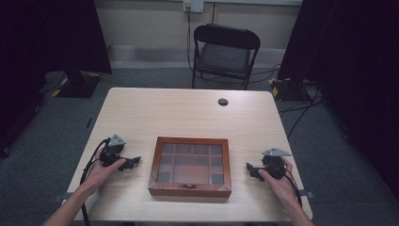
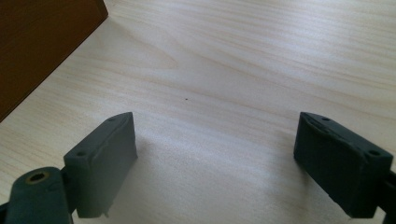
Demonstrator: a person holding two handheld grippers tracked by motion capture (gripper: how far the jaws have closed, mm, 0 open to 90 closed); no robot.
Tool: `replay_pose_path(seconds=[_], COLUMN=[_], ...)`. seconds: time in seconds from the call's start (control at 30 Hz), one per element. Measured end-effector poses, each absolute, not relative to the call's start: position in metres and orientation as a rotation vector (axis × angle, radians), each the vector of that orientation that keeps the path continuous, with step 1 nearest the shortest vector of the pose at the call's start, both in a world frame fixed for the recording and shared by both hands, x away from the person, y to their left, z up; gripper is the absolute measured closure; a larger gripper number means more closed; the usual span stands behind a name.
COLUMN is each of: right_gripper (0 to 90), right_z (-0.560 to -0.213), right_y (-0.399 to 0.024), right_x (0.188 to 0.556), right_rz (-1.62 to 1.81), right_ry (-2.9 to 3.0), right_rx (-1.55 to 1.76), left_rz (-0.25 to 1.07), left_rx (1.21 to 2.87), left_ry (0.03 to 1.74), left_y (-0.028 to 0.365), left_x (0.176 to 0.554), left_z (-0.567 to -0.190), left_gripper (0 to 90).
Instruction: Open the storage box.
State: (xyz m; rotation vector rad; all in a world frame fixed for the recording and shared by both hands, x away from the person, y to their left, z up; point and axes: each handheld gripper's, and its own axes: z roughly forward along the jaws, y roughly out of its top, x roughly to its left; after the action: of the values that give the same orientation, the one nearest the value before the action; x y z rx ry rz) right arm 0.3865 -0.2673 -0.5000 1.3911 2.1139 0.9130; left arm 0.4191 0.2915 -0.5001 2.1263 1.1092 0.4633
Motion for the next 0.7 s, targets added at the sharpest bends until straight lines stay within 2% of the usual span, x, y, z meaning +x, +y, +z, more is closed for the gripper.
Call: replay_pose_path(seconds=[0.2,0.37,0.43,0.7], right_gripper=[12.6,12.6,12.4,12.2], right_z=[-0.5,-0.5,-0.5,-0.5], right_y=[-0.267,-0.267,-0.267,-0.268], right_x=[0.387,0.387,0.387,0.387], right_rz=[0.914,0.915,0.915,0.914], right_ry=[2.114,2.114,2.115,2.116], right_rx=[1.39,1.39,1.39,1.387], left_rz=[0.46,0.448,0.384,0.414], left_rx=[2.132,2.163,2.134,2.122], left_ry=[1.124,1.115,1.096,1.046], left_y=[0.29,0.291,0.289,0.286], left_x=[0.418,0.419,0.417,0.414], left_z=[-0.497,-0.494,-0.494,-0.481], left_gripper=[15.2,16.5,17.2,20.9])
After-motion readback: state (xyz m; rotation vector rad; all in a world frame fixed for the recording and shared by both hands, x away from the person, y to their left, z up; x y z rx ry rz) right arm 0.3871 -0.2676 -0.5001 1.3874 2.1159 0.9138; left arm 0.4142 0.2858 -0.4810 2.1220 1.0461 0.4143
